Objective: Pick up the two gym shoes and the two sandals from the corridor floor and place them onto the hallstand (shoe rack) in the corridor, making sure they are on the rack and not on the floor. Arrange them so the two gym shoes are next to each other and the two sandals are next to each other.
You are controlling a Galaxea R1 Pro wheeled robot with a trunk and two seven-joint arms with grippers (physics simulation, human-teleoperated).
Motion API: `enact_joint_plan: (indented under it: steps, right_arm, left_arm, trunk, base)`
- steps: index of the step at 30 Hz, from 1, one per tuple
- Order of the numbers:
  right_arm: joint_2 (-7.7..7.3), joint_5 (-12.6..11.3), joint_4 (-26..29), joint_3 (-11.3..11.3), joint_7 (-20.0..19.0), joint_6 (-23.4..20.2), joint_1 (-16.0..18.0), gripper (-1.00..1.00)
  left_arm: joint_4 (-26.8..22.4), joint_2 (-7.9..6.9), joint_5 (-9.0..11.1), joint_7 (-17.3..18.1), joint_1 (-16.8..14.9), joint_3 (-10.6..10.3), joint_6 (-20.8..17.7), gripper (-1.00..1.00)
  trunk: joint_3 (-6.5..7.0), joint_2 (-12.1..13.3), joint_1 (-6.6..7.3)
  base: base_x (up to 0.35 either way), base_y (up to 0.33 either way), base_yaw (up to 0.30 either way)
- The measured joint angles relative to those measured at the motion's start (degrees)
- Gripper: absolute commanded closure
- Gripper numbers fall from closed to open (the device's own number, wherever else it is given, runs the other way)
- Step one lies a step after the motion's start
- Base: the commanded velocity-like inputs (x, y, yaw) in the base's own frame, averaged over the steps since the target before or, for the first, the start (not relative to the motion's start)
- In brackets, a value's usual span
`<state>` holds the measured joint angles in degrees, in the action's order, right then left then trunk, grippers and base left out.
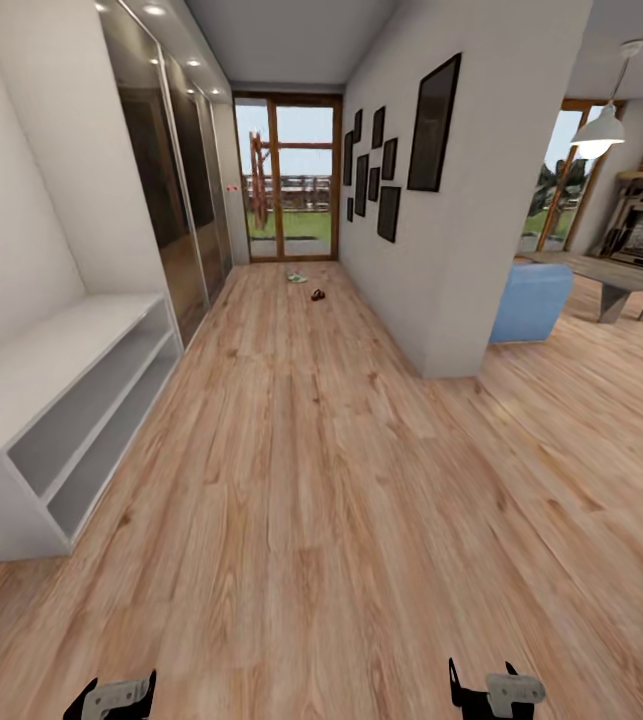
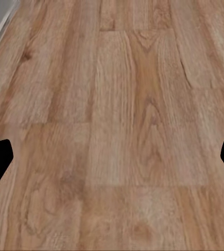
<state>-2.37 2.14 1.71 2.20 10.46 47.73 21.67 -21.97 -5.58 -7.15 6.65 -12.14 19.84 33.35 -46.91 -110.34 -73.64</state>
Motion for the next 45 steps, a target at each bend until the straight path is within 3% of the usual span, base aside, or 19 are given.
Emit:
enact_joint_plan:
  steps: [22, 45]
  right_arm:
    - [0.0, 0.0, 0.0, 0.03, 0.0, 0.0, 0.0, -1.0]
    - [0.0, 0.0, -0.08, 0.03, 0.0, 0.0, 0.0, -1.0]
  left_arm:
    - [-0.04, -0.04, 0.01, 0.0, -0.01, 0.01, 0.05, -1.0]
    - [0.0, 0.0, 0.0, 0.0, 0.0, 0.0, 0.17, -1.0]
  trunk:
    - [0.04, 0.0, 0.0]
    - [1.88, 0.0, 0.0]
  base:
    - [0.337, 0.079, 0.0]
    - [0.337, 0.079, 0.0]
